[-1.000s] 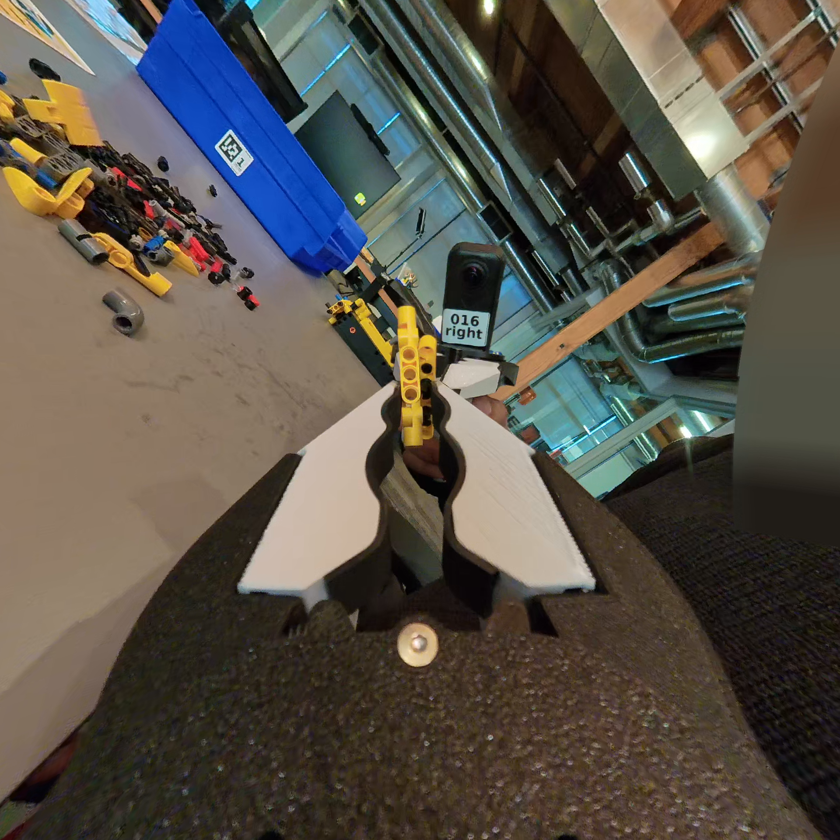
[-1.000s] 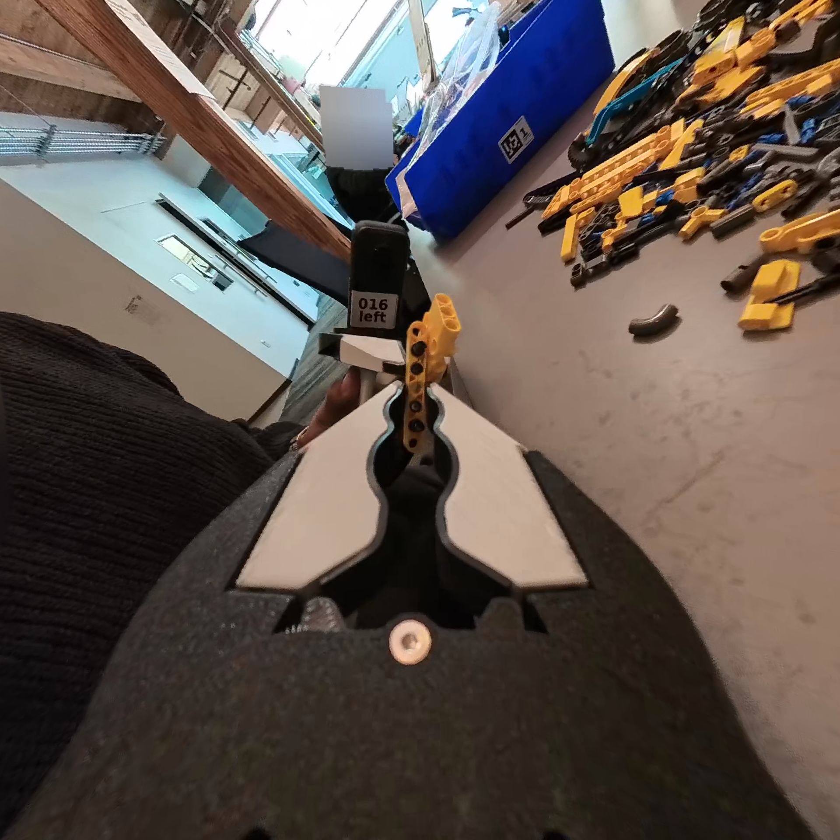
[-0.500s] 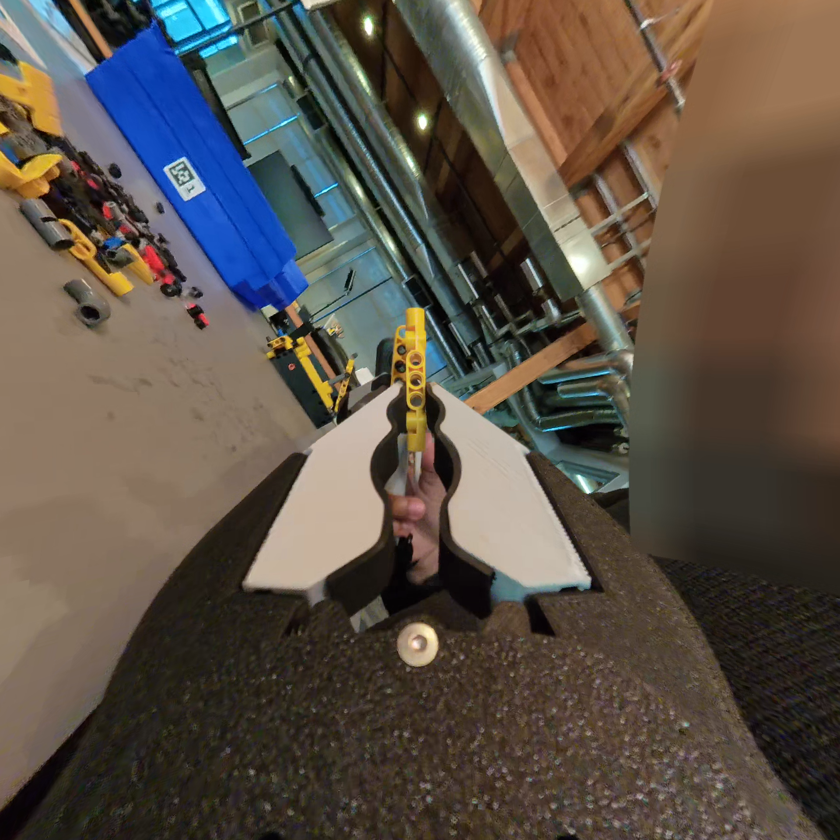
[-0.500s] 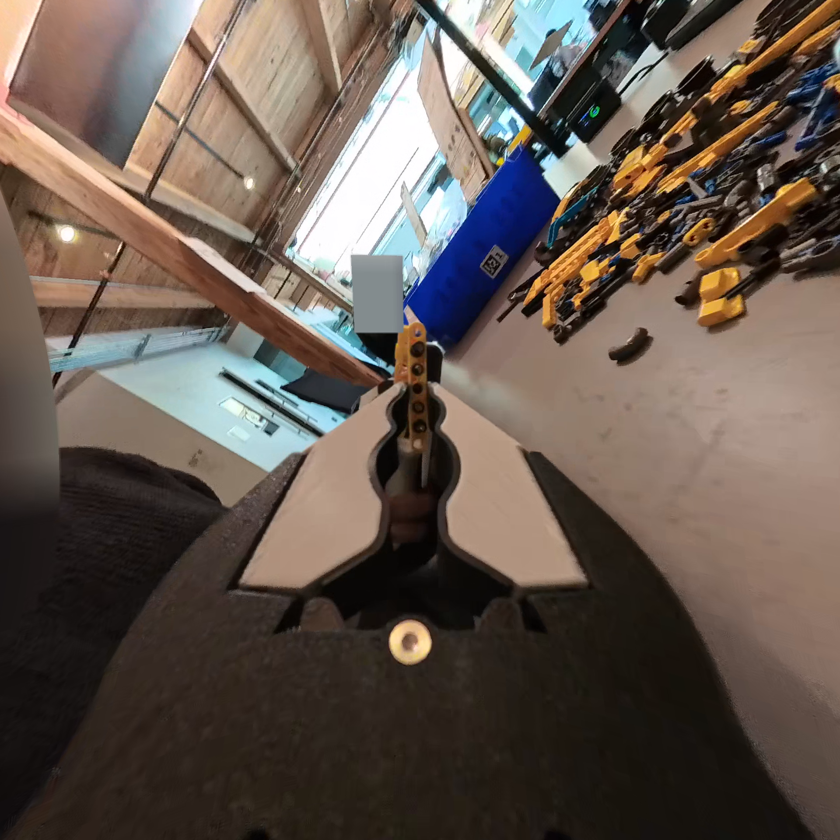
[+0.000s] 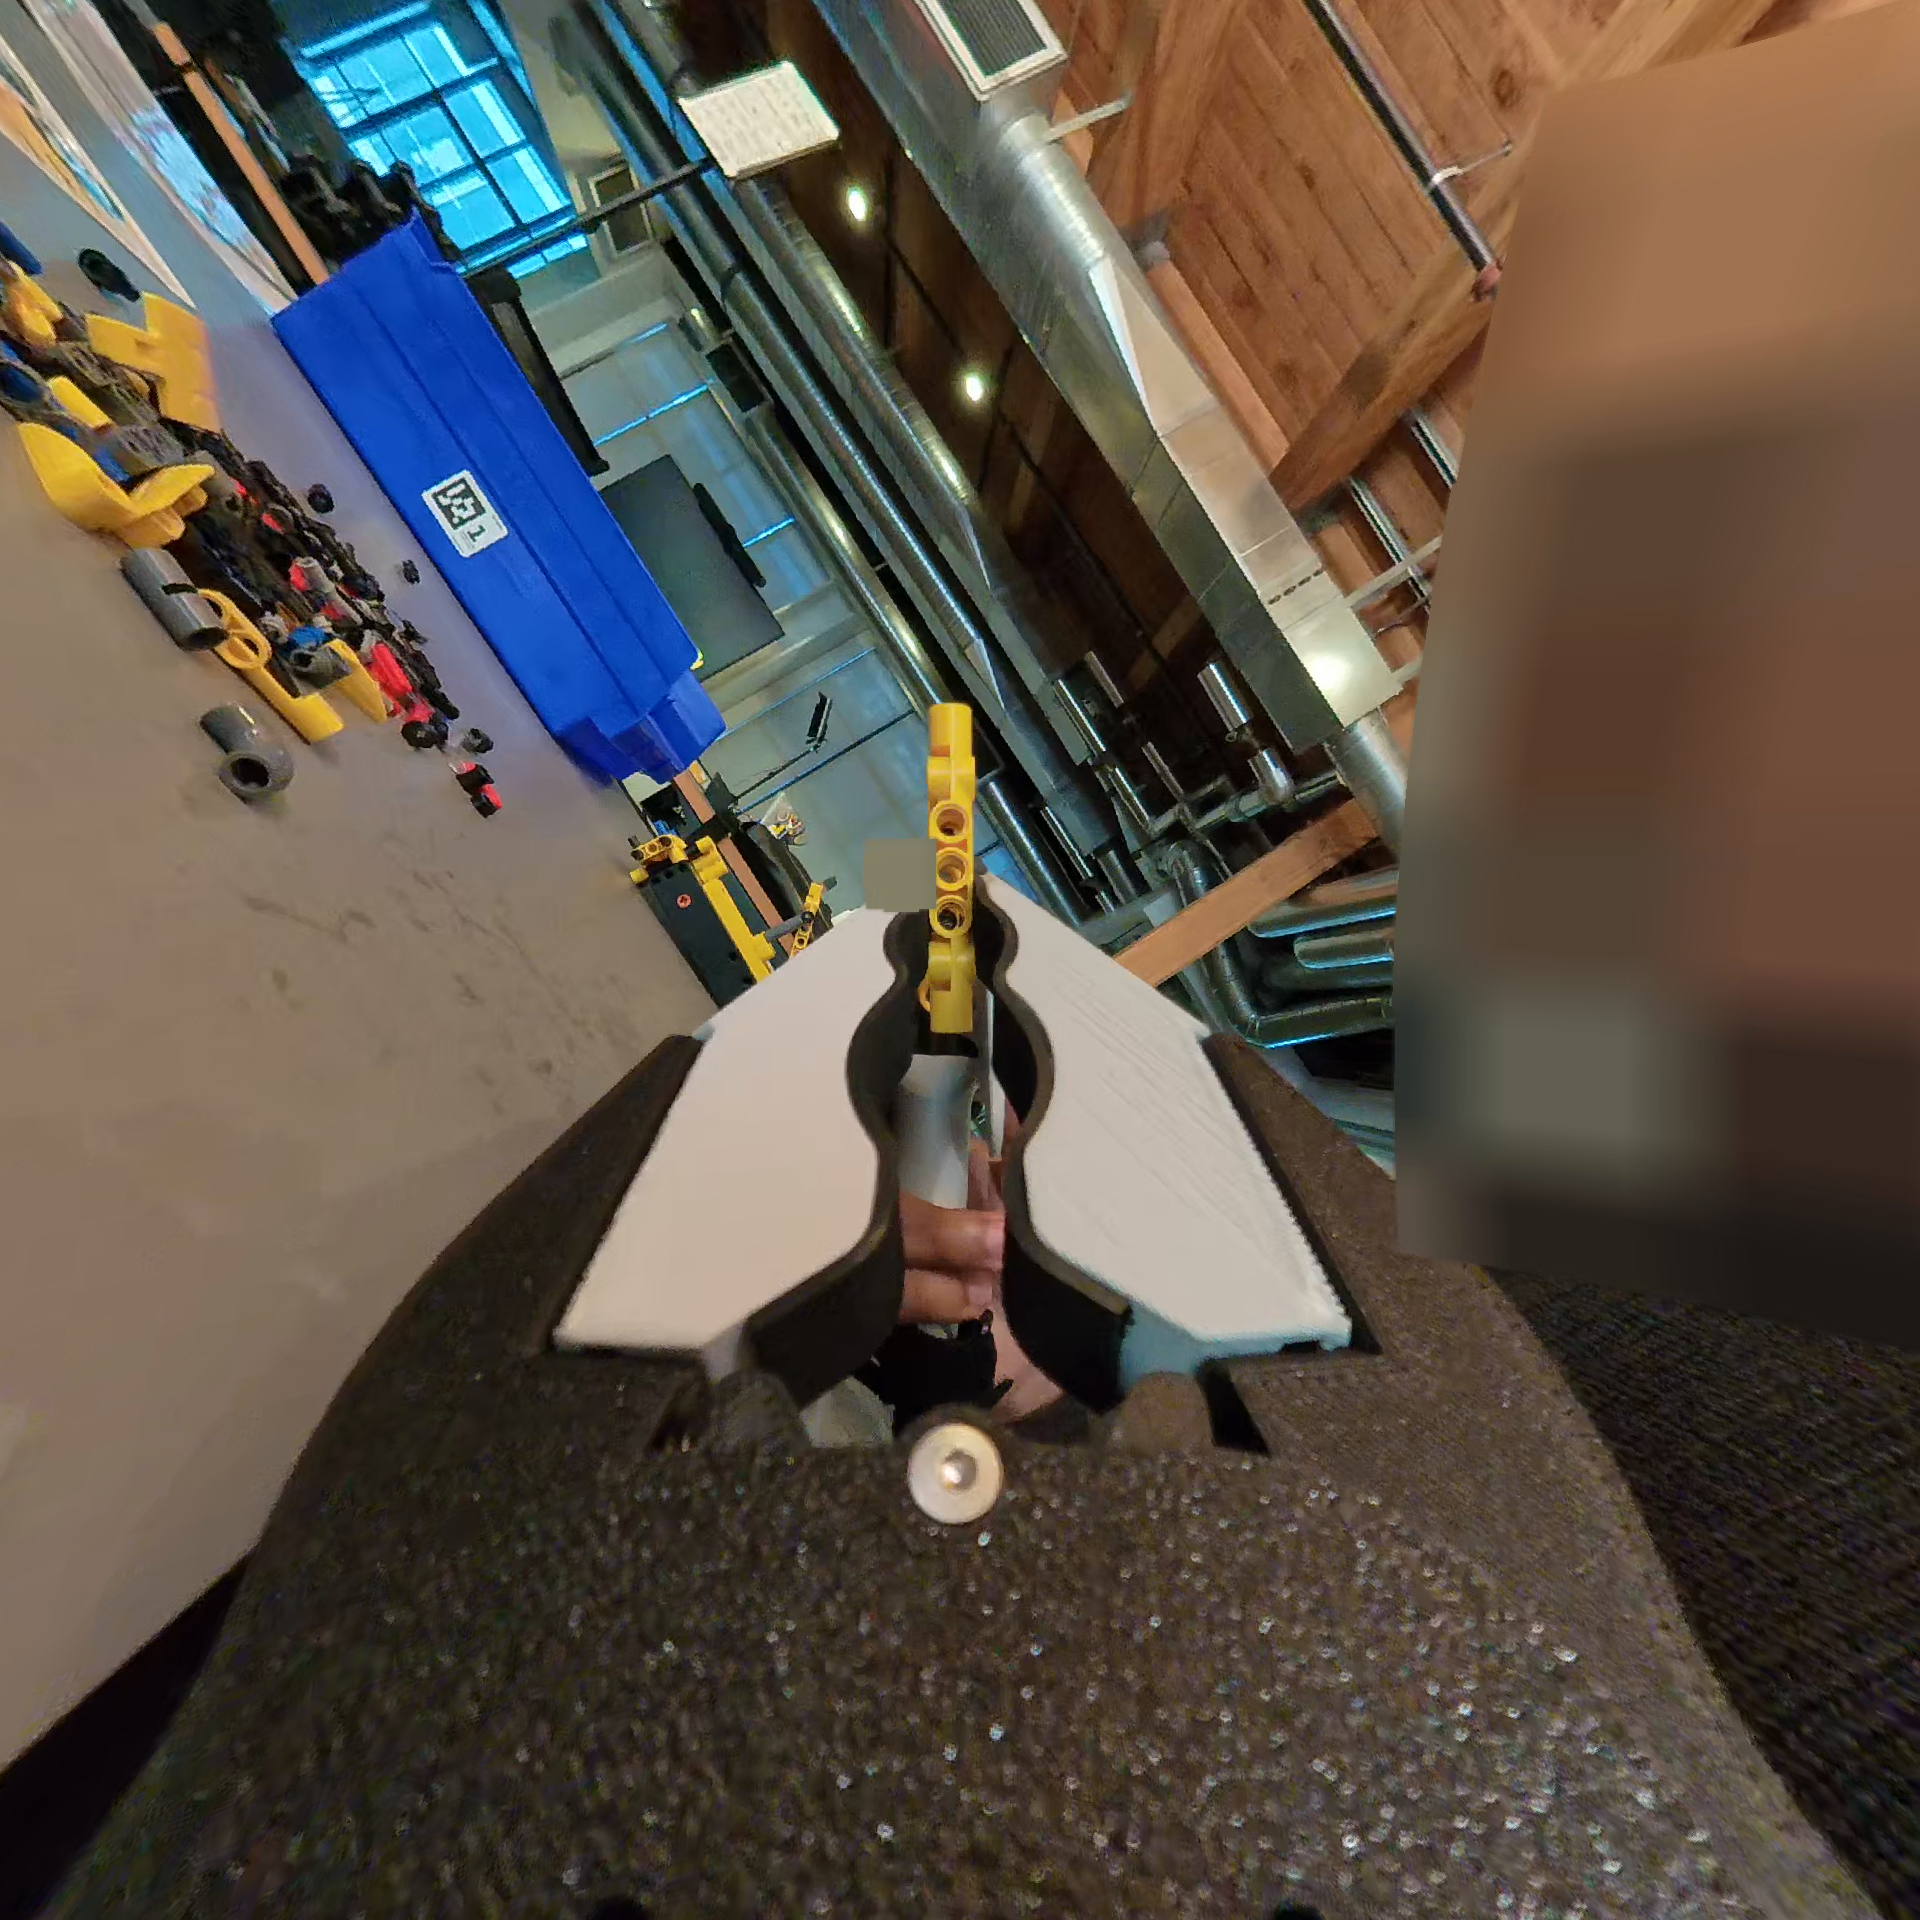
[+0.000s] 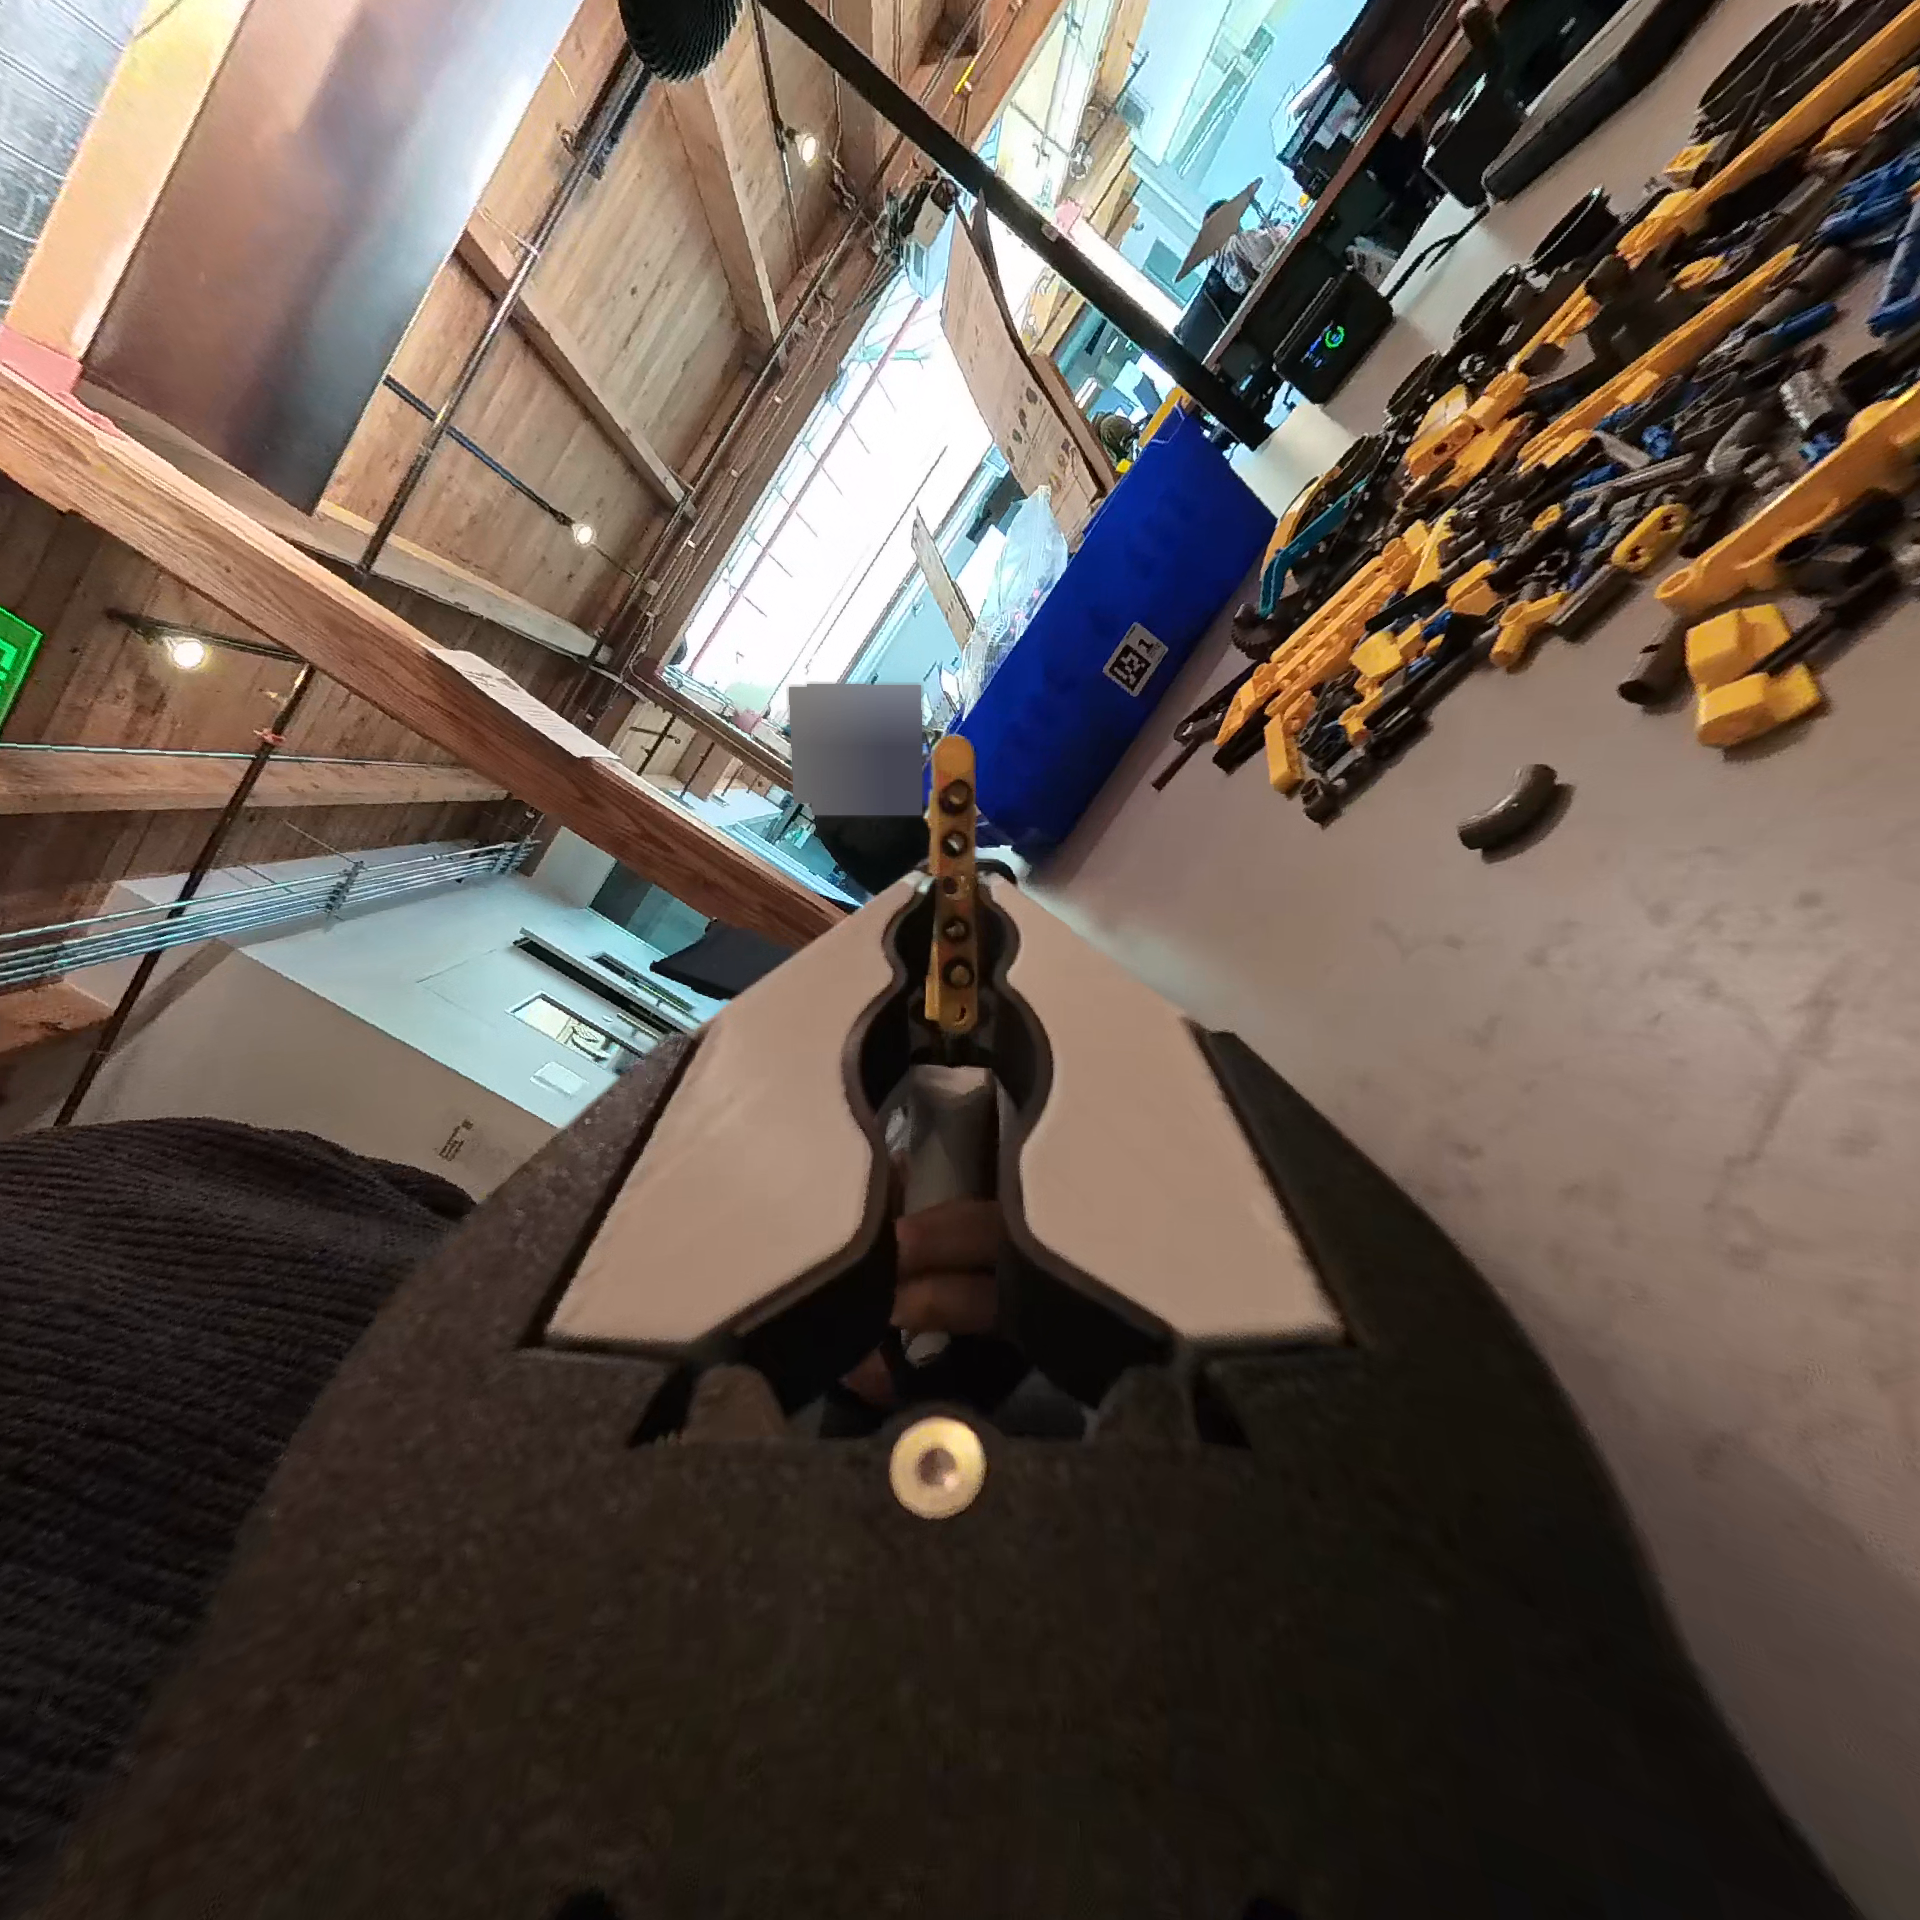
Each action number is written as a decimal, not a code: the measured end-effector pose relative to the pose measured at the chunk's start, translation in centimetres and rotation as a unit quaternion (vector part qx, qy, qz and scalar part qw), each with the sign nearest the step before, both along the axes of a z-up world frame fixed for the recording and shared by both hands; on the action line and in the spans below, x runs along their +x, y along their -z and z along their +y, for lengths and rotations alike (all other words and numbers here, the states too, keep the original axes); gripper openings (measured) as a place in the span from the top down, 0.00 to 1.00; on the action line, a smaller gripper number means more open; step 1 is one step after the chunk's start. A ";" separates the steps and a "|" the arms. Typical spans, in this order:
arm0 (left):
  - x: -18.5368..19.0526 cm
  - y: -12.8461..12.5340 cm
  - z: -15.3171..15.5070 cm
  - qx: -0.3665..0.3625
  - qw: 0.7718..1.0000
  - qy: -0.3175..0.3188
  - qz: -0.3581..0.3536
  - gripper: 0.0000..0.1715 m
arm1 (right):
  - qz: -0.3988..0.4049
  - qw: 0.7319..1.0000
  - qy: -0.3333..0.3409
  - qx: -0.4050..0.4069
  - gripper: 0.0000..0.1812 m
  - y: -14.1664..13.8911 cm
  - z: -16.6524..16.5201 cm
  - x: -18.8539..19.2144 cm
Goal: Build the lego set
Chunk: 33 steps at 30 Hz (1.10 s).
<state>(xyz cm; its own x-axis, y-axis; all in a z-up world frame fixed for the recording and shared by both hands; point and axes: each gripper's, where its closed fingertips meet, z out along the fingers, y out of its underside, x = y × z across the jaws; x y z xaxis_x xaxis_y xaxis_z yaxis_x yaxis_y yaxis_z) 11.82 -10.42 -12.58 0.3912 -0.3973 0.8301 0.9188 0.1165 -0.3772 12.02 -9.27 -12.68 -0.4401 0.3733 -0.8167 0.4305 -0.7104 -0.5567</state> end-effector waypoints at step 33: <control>2.8 1.1 0.9 -0.069 0.990 0.095 0.074 0.97 | -0.070 0.989 -0.130 0.017 0.97 1.4 0.2 3.1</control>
<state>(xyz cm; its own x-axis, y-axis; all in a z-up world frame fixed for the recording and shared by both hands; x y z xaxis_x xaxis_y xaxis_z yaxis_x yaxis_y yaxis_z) 14.61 -9.56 -13.68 0.4421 -0.3617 0.8208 0.8523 -0.1157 -0.5101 15.08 -9.10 -14.04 -0.4077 0.2910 -0.8655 0.6705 -0.5480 -0.5001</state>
